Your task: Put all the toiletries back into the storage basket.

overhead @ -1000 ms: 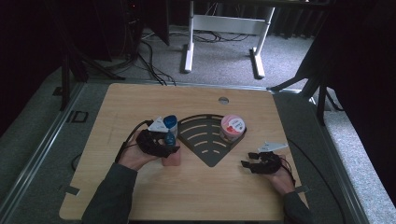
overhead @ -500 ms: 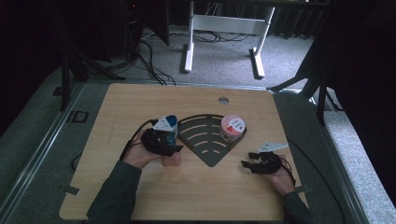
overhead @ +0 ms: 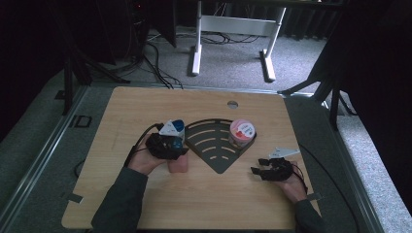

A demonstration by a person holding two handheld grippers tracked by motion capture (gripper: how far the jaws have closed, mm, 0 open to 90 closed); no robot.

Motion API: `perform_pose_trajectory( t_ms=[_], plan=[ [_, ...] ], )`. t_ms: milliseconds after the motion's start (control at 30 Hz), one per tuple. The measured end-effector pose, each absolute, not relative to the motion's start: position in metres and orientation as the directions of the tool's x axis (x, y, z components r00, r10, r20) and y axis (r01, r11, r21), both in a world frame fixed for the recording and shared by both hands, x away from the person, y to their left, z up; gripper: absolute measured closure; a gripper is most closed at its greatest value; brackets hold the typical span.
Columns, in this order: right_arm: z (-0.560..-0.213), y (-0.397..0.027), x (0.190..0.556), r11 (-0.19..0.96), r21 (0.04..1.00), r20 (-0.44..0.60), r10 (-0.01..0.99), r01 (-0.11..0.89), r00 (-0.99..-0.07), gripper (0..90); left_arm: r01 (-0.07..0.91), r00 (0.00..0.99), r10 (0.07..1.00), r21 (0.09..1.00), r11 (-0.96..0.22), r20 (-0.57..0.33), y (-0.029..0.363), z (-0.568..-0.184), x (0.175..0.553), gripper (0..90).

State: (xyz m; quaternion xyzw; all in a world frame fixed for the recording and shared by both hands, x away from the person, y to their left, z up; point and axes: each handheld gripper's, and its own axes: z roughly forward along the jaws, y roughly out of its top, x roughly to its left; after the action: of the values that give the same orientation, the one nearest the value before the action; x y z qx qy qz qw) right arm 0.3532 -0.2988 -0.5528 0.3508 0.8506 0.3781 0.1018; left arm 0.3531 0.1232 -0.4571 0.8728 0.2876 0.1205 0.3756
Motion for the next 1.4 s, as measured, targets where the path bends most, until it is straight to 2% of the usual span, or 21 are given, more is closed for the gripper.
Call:
perform_pose_trajectory(
  t_ms=[367,1400],
  plan=[
    [-0.553,-0.299,0.353,0.466,0.717,0.094,0.672,0.518,-0.734,44.0,0.431,0.794,0.607,0.714,-0.552,-0.009,0.121,-0.455,0.352,53.1],
    [-0.554,-0.300,0.353,0.459,0.722,0.097,0.674,0.518,-0.732,44.0,0.392,0.830,0.558,0.718,-0.575,-0.006,0.094,-0.448,0.345,53.2]
  ],
)
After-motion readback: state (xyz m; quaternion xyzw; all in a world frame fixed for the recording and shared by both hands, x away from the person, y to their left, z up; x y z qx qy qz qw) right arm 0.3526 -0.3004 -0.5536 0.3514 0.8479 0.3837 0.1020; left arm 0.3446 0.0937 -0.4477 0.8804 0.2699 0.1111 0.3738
